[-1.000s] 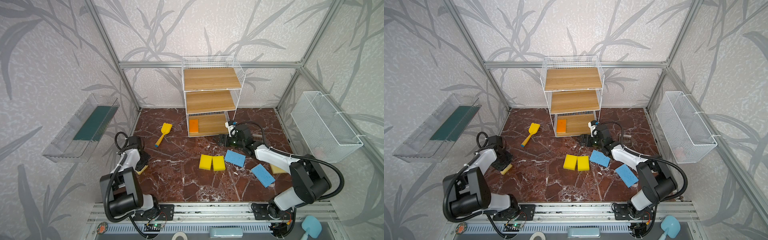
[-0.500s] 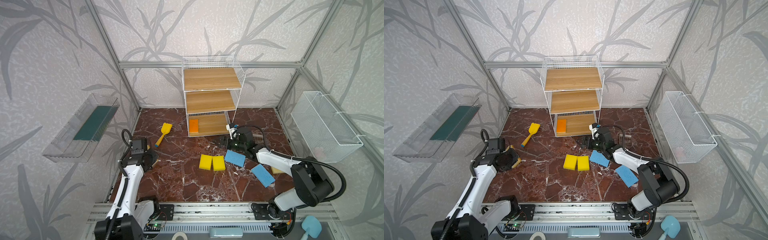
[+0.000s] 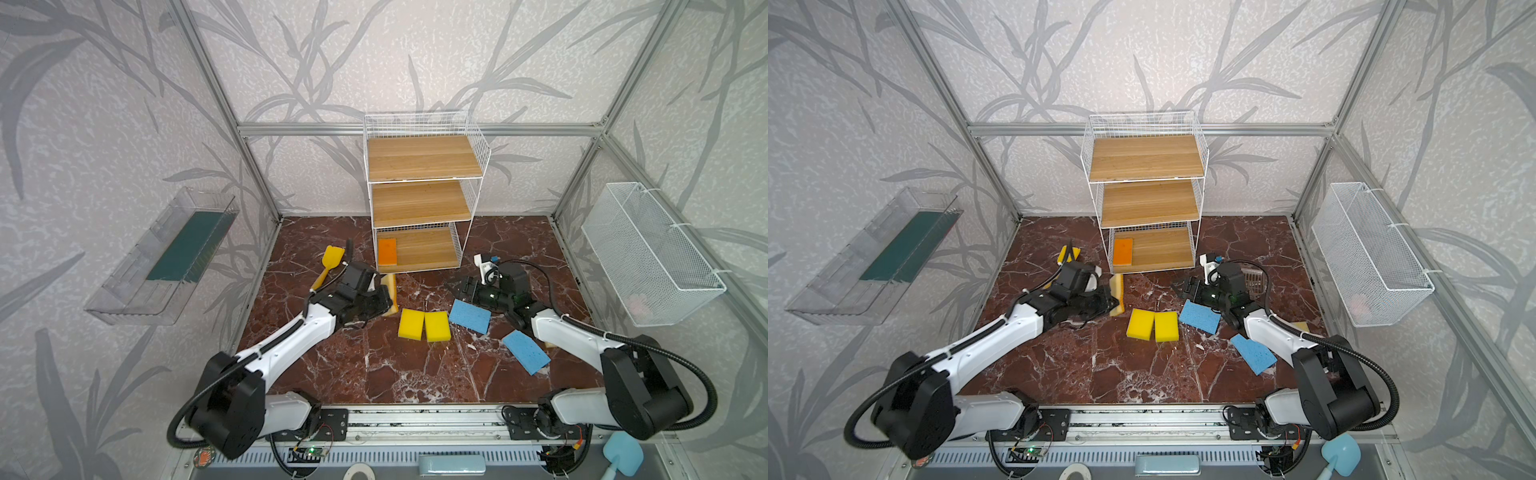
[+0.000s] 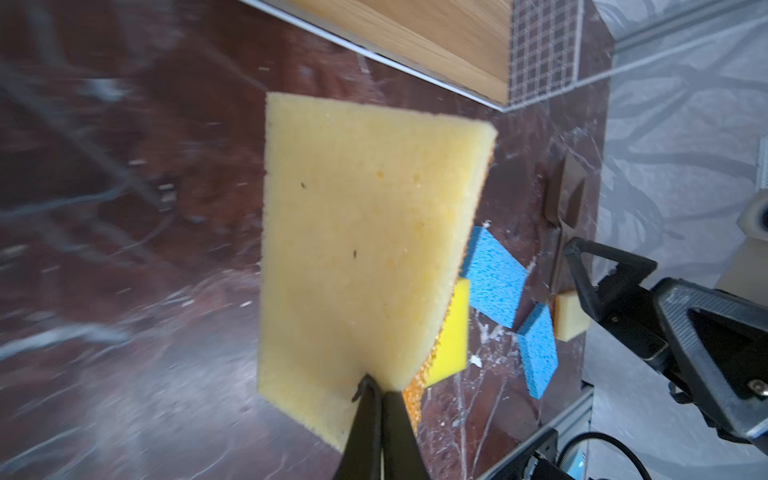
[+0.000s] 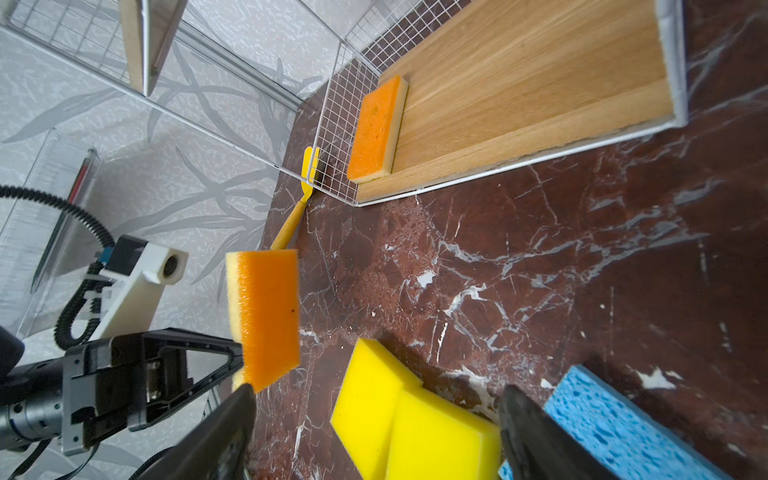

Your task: Place and organize the cleaning sponges onto the shelf

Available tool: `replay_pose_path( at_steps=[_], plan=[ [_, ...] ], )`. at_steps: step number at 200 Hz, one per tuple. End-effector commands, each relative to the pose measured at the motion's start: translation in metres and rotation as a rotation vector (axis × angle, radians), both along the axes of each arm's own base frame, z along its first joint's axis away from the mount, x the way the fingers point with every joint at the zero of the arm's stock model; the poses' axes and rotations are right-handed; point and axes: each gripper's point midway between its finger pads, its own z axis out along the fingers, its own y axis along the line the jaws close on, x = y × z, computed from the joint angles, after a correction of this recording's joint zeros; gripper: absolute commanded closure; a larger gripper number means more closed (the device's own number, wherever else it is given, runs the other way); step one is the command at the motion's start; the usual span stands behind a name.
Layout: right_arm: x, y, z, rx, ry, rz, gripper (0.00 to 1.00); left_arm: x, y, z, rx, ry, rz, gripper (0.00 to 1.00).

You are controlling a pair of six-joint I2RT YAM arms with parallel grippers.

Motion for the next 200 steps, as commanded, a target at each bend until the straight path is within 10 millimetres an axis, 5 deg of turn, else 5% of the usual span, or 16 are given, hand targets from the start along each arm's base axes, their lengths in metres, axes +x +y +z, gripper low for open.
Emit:
replay_pose_path(
  at_steps=[1, 28, 52, 99, 146, 200],
  plan=[
    [-0.008, -0.015, -0.004, -0.037, 0.01, -0.02, 0.1, 0.027, -0.055, 0.041, -0.217, -0.121, -0.08, 1.0],
    [-0.009, -0.029, -0.002, -0.064, 0.003, -0.056, 0.09, 0.04, -0.085, 0.034, -0.377, -0.102, -0.107, 1.0],
    [-0.01, -0.032, -0.003, -0.096, -0.003, -0.053, 0.09, 0.039, -0.086, 0.015, -0.413, -0.078, -0.104, 0.99],
    [-0.008, -0.017, -0.013, -0.156, 0.013, 0.009, 0.04, 0.035, -0.036, -0.007, -0.427, -0.043, -0.015, 0.71],
    [-0.012, 0.027, -0.019, -0.248, -0.01, 0.12, 0.04, 0.012, 0.0, -0.02, -0.312, -0.023, 0.028, 0.48],
    [-0.018, 0.062, -0.033, -0.448, -0.024, 0.171, 0.01, -0.011, 0.049, -0.027, -0.007, -0.019, 0.103, 0.29]
  ],
)
